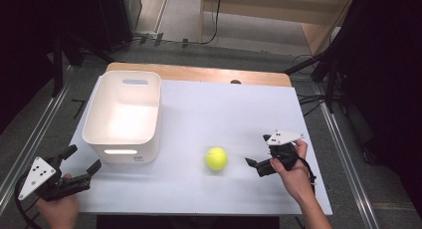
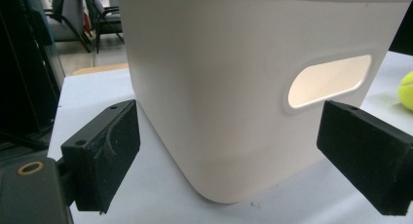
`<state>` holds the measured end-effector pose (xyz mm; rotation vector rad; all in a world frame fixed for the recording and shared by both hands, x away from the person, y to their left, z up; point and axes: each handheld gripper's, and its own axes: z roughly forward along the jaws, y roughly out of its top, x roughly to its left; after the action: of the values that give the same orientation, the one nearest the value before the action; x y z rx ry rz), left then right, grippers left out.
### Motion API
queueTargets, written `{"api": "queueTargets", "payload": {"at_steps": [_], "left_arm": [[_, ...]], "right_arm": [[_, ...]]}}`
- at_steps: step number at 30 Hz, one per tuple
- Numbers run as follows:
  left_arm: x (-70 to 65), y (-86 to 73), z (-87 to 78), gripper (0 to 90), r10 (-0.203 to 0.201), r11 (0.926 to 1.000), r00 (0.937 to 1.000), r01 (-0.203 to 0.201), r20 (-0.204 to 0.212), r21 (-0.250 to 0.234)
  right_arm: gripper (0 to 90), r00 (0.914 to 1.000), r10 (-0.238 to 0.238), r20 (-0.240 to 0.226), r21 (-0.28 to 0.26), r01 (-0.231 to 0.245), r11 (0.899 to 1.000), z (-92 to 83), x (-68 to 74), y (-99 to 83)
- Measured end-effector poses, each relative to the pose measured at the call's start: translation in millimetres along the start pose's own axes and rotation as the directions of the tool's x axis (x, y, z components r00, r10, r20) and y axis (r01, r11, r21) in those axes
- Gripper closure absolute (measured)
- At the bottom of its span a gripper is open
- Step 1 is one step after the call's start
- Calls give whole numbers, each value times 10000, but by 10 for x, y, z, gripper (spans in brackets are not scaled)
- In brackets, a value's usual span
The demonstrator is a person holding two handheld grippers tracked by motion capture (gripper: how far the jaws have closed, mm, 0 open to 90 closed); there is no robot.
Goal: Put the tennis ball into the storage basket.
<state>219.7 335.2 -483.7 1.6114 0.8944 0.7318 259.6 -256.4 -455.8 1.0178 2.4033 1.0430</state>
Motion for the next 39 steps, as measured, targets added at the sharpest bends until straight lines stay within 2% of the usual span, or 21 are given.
{"api": "queueTargets", "payload": {"at_steps": [11,14,16,23,29,39], "left_arm": [[0,1,1,85,49,10000,10000,-50,18,14],[0,-2,2,85,18,10000,10000,-18,34,-34],[0,-1,-1,85,28,10000,10000,-28,16,-11],[0,-1,0,85,25,10000,10000,-25,25,-15],[0,-1,1,86,67,10000,10000,-67,48,-25],[1,0,-1,86,59,10000,10000,-59,42,-5]], "right_arm": [[0,9970,-520,-566,534,550,9971,147,91,148],[0,9955,-590,-735,619,636,9960,176,108,179],[0,9949,-472,-895,700,536,9961,193,114,196],[0,9927,-757,-938,1069,856,9906,254,173,239],[0,9869,-771,-1420,920,907,9916,292,209,285],[0,9787,-1172,-1684,1380,1411,9803,431,309,344]]}}
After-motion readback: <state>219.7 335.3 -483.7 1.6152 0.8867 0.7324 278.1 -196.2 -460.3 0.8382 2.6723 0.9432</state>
